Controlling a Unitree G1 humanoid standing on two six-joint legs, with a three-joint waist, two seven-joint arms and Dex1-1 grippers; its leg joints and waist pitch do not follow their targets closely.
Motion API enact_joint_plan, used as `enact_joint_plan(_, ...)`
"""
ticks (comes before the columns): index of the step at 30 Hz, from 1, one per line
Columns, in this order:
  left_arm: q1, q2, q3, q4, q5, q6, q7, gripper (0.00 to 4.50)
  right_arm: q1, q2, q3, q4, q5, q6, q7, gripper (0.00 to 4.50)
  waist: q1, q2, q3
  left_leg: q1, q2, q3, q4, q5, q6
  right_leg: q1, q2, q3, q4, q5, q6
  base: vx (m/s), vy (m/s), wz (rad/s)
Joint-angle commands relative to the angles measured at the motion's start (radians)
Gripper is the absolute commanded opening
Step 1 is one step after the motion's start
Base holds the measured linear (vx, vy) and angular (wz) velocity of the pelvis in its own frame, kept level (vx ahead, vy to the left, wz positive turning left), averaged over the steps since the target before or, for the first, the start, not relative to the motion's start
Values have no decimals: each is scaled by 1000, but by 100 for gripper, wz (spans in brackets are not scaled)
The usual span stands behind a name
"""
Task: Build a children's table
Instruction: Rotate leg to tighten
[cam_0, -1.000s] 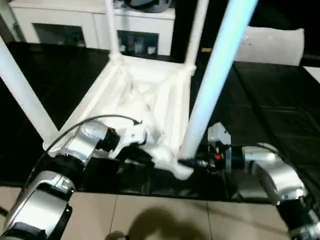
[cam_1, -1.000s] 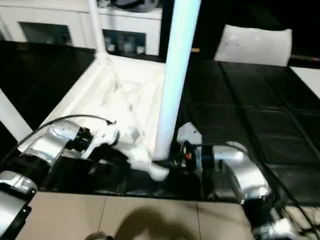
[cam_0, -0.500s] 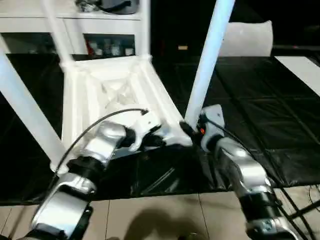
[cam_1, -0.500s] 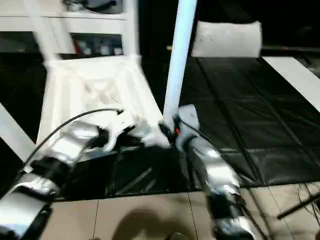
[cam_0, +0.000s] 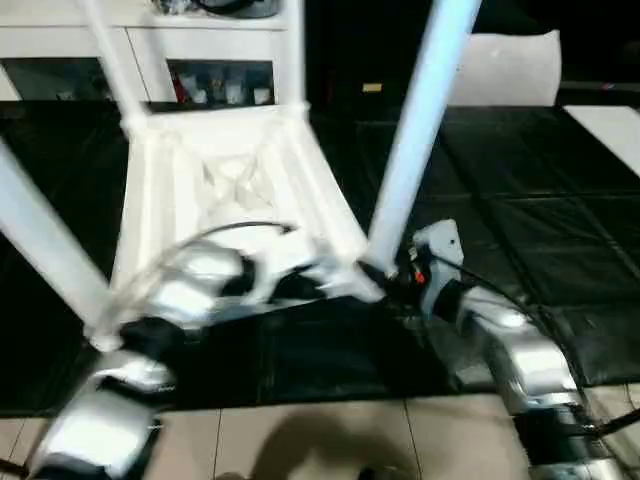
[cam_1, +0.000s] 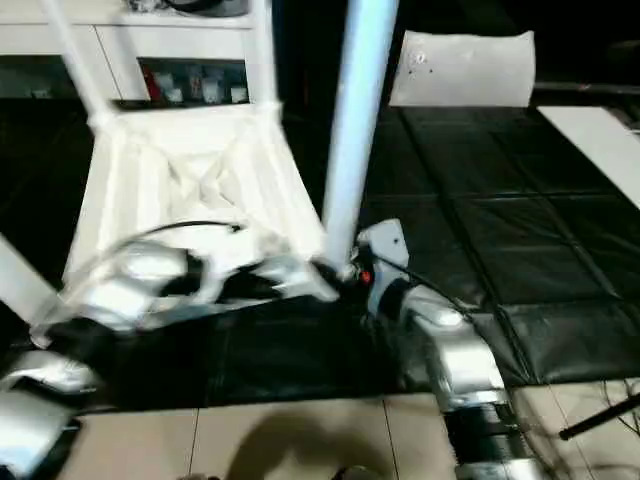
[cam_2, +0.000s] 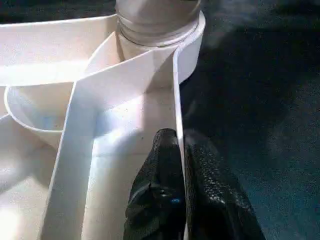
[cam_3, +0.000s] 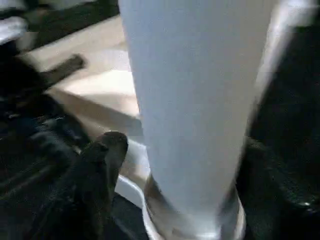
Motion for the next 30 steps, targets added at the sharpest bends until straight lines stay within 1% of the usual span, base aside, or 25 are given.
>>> enact_joint_plan(1, 13, 3, -6, -27, -54, -46, -102, 0, -17, -53, 34, -27, 33, -4, 147, 358, 4, -9, -67, 5, 7, 14, -47, -105, 100, 63, -30, 26, -35, 11, -262, 0, 0, 0)
enact_joint_plan(2, 14, 12, -5, -24, -63, -62, -132, 0, -22, -77, 39, -25, 39, -9, 195, 358, 14, -15, -66, 6, 7, 18, -45, -84, 128, 65, -30, 26, -31, 40, -281, 0, 0, 0)
enact_joint_plan(3, 11, 21, -7, -15, -61, -69, -151, 0, -26, -96, 49, -23, 45, -15, 235, 358, 17, -13, -65, 7, 8, 18, -44, -84, 133, 63, -31, 26, -30, 38, -283, 0, 0, 0)
enact_joint_plan(4, 11, 21, -7, -15, -61, -69, -151, 0, -26, -96, 49, -23, 45, -15, 235, 358, 19, -11, -65, 10, 9, 18, -44, -87, 135, 62, -31, 26, -30, 32, -284, 0, 0, 0)
enact_joint_plan(5, 3, 40, -15, 3, -59, -90, -195, 0, -37, -134, 71, -17, 57, -32, 312, 358, 20, -15, -64, 11, 11, 19, -44, -95, 138, 61, -33, 25, -32, 15, -285, 0, 0, 0)
enact_joint_plan(6, 1, 44, -17, 5, -59, -93, -203, 0, -39, -139, 75, -15, 60, -33, 326, 358, 23, -13, -62, 12, 13, 19, -46, -112, 133, 61, -31, 24, -33, -18, -282, 0, 0, 0)
enact_joint_plan(7, -1, 50, -20, 9, -59, -97, -218, 0, -42, -150, 81, -13, 65, -35, 352, 358, 24, -20, -62, 12, 13, 21, -46, -118, 131, 61, -30, 23, -34, -33, -278, 0, 0, 0)
enact_joint_plan(8, -5, 61, -27, 16, -60, -110, -246, 0, -49, -165, 89, -7, 68, -42, 391, 358, 28, -19, -60, 12, 16, 21, -48, -131, 120, 59, -32, 23, -34, -70, -272, 0, 0, 0)
enact_joint_plan(9, -5, 61, -27, 16, -60, -110, -246, 0, -49, -165, 89, -7, 68, -42, 391, 358, 29, -18, -60, 13, 17, 21, -48, -137, 115, 59, -33, 23, -34, -83, -269, 0, 0, 0)
enact_joint_plan(10, -14, 82, -40, 29, -55, -136, -299, 0, -67, -188, 111, 16, 63, -63, 460, 358, 32, -19, -57, 15, 18, 20, -49, -164, 94, 54, -32, 23, -36, -117, -265, 0, 0, 0)
enact_joint_plan(11, -14, 82, -40, 29, -55, -136, -299, 0, -67, -188, 111, 16, 63, -63, 460, 358, 33, -19, -56, 14, 17, 20, -49, -173, 86, 54, -31, 24, -36, -132, -262, 0, 0, 0)
enact_joint_plan(12, -19, 92, -47, 35, -52, -149, -328, 0, -79, -195, 124, 33, 58, -76, 490, 332, 37, -18, -55, 17, 19, 21, -49, -186, 75, 51, -35, 26, -38, -143, -257, 0, 0, 0)
enact_joint_plan(13, -23, 100, -54, 38, -50, -153, -359, 0, -92, -198, 138, 53, 53, -85, 523, 324, 38, -20, -55, 17, 18, 21, -50, -191, 71, 52, -34, 26, -38, -152, -257, 0, 0, 0)
enact_joint_plan(14, -25, 108, -66, 37, -54, -160, -374, 0, -100, -200, 148, 67, 50, -94, 543, 324, 41, -23, -53, 15, 18, 21, -51, -203, 55, 50, -34, 27, -39, -174, -251, 0, 0, 0)
enact_joint_plan(15, -27, 116, -81, 36, -60, -165, -378, 0, -108, -200, 158, 80, 46, -105, 559, 310, 43, -24, -54, 17, 19, 20, -51, -210, 51, 50, -35, 27, -38, -182, -249, 0, 0, 0)
enact_joint_plan(17, -30, 125, -98, 36, -65, -175, -378, 0, -117, -198, 166, 92, 43, -111, 570, 283, 45, -25, -52, 16, 19, 20, -52, -222, 40, 48, -35, 28, -39, -201, -243, 0, 0, 0)
enact_joint_plan(18, -33, 131, -113, 35, -68, -182, -378, 0, -126, -199, 174, 102, 42, -116, 587, 277, 46, -32, -55, 15, 19, 18, -51, -223, 36, 50, -36, 27, -36, -211, -239, 0, 0, 0)
enact_joint_plan(20, -37, 135, -123, 38, -71, -189, -378, 0, -134, -199, 181, 111, 40, -123, 606, 273, 47, -29, -55, 16, 19, 18, -52, -220, 30, 49, -35, 27, -36, -207, -238, 0, 0, 0)
enact_joint_plan(21, -42, 135, -127, 41, -74, -192, -378, 0, -140, -198, 185, 119, 38, -129, 615, 250, 46, -34, -56, 15, 19, 18, -51, -215, 30, 49, -34, 27, -34, -191, -240, 0, 0, 0)
enact_joint_plan(24, -52, 137, -134, 53, -80, -203, -378, 0, -152, -192, 196, 139, 33, -146, 633, 228, 49, -37, -58, 16, 18, 19, -47, -186, 38, 50, -34, 27, -29, -148, -248, 0, 0, 0)
enact_joint_plan(25, -54, 137, -136, 57, -80, -207, -378, 0, -155, -191, 201, 144, 33, -148, 641, 219, 50, -37, -57, 16, 18, 20, -47, -184, 39, 49, -33, 27, -29, -146, -249, 0, 0, 0)
enact_joint_plan(27, -59, 138, -140, 63, -83, -212, -378, 0, -158, -189, 205, 149, 33, -152, 648, 204, 54, -38, -58, 15, 18, 20, -47, -176, 42, 51, -33, 26, -27, -134, -252, 0, 0, 0)
enact_joint_plan(28, -59, 138, -141, 64, -84, -212, -378, 0, -158, -188, 206, 150, 34, -152, 648, 202, 56, -38, -57, 16, 17, 21, -46, -172, 44, 51, -33, 26, -27, -127, -252, 0, 0, 0)
enact_joint_plan(29, -63, 139, -146, 70, -88, -215, -378, 0, -161, -186, 209, 156, 34, -156, 653, 201, 58, -35, -55, 17, 17, 20, -47, -172, 43, 51, -32, 27, -26, -125, -252, 0, 0, 0)
enact_joint_plan(30, -64, 137, -138, 75, -81, -215, -378, 0, -160, -185, 210, 156, 34, -156, 654, 199, 60, -37, -55, 16, 17, 21, -46, -178, 43, 51, -32, 27, -27, -130, -252, 0, 0, 0)
